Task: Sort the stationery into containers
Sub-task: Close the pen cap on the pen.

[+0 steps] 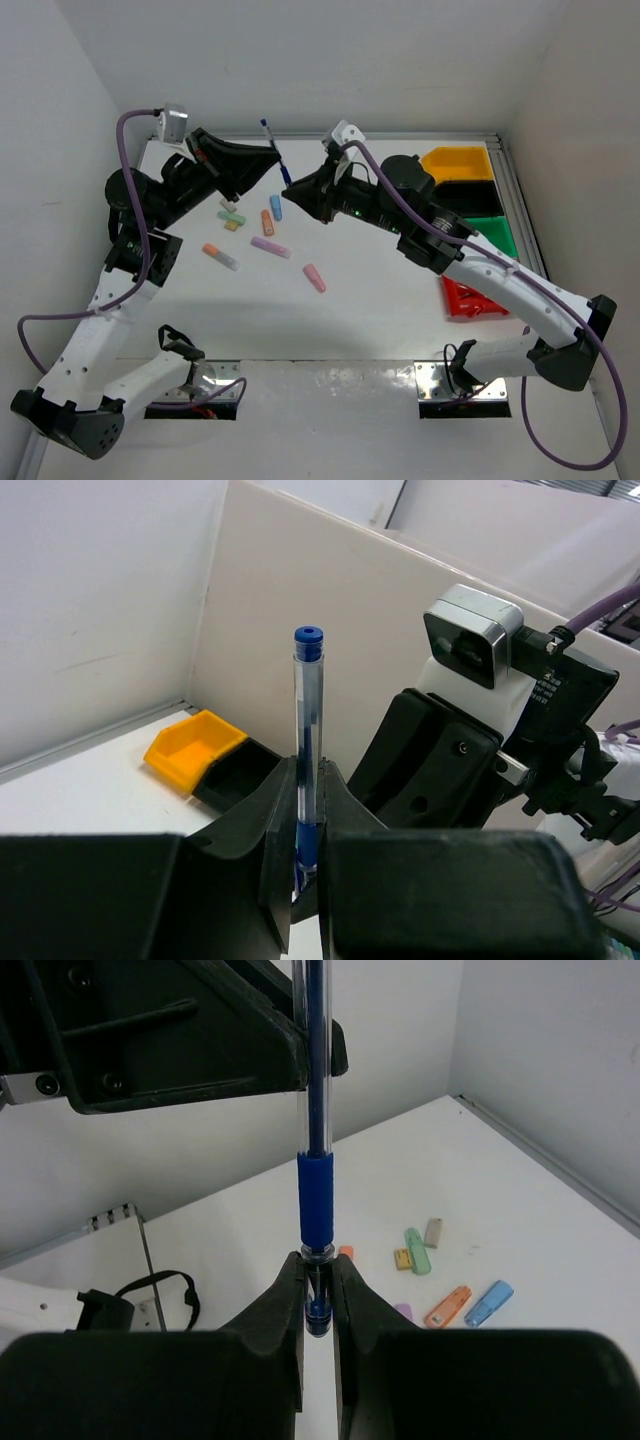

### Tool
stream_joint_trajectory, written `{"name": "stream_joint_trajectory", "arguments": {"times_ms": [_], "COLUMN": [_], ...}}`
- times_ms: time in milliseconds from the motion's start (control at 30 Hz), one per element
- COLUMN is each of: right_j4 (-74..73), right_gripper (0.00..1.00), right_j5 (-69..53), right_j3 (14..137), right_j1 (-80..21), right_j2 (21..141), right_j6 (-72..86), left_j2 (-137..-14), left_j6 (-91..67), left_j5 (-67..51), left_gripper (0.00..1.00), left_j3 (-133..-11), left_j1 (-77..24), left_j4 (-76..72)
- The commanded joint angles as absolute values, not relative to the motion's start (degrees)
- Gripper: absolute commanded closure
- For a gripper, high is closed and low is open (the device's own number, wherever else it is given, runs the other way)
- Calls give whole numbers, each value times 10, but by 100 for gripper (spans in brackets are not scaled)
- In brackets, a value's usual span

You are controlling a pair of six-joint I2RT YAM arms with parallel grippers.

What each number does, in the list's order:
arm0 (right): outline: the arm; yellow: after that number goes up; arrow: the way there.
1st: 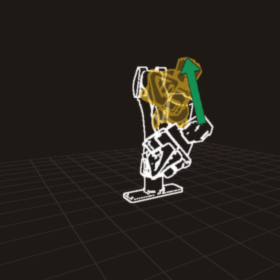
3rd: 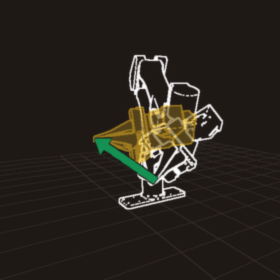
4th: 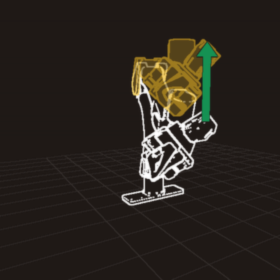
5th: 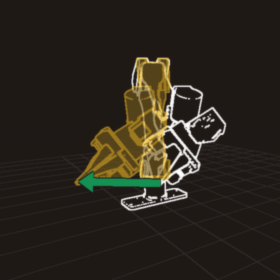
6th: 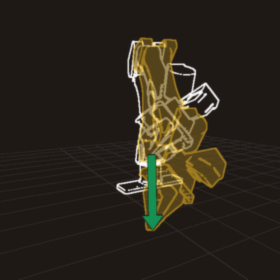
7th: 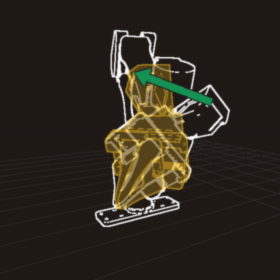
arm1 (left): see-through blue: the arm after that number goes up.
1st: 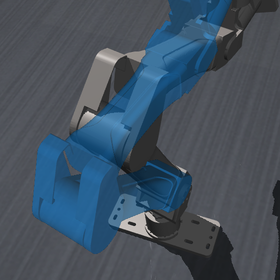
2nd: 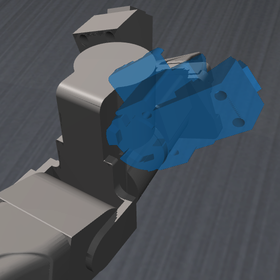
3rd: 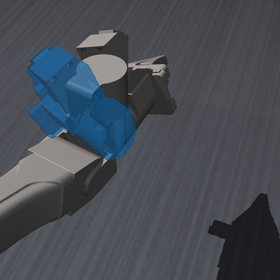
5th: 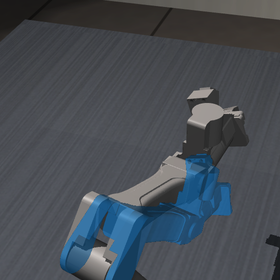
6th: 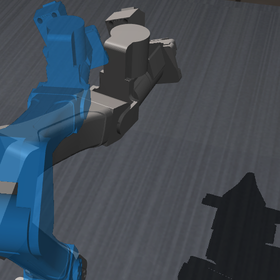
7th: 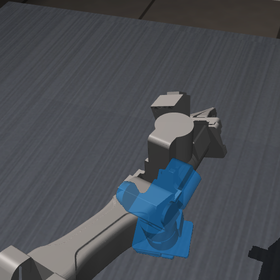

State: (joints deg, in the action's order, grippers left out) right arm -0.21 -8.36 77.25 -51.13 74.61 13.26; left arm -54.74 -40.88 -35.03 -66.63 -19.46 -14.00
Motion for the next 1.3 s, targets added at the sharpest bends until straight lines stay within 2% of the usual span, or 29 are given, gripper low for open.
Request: {"name": "stream_joint_trajectory", "arguments": {"times_ms": [0,667,767,800,900,1133,1267], "right_j4": [54,76,76,76,75,68,68], "right_gripper": [100,100,100,100,100,100,100], "right_j5": [-85,-100,-99,-98,-97,-91,-88], "right_j3": [818,827,813,810,797,784,776], "right_j1": [-510,-521,-521,-523,-522,-520,-517], "right_j2": [751,741,736,734,728,722,717], "right_j6": [115,55,61,66,73,79,84], "left_j2": [-532,-555,-551,-550,-557,-574,-573], "left_j6": [-402,-403,-395,-395,-382,-362,-363], "left_j5": [-374,-361,-352,-351,-338,-341,-347], "left_gripper": [100,100,78,65,48,36,33], "left_j3": [-643,-661,-665,-667,-691,-743,-749], "left_j1": [-208,-197,-193,-190,-178,-157,-153], "left_j4": [-113,-97,-92,-95,-92,-94,-96]}}
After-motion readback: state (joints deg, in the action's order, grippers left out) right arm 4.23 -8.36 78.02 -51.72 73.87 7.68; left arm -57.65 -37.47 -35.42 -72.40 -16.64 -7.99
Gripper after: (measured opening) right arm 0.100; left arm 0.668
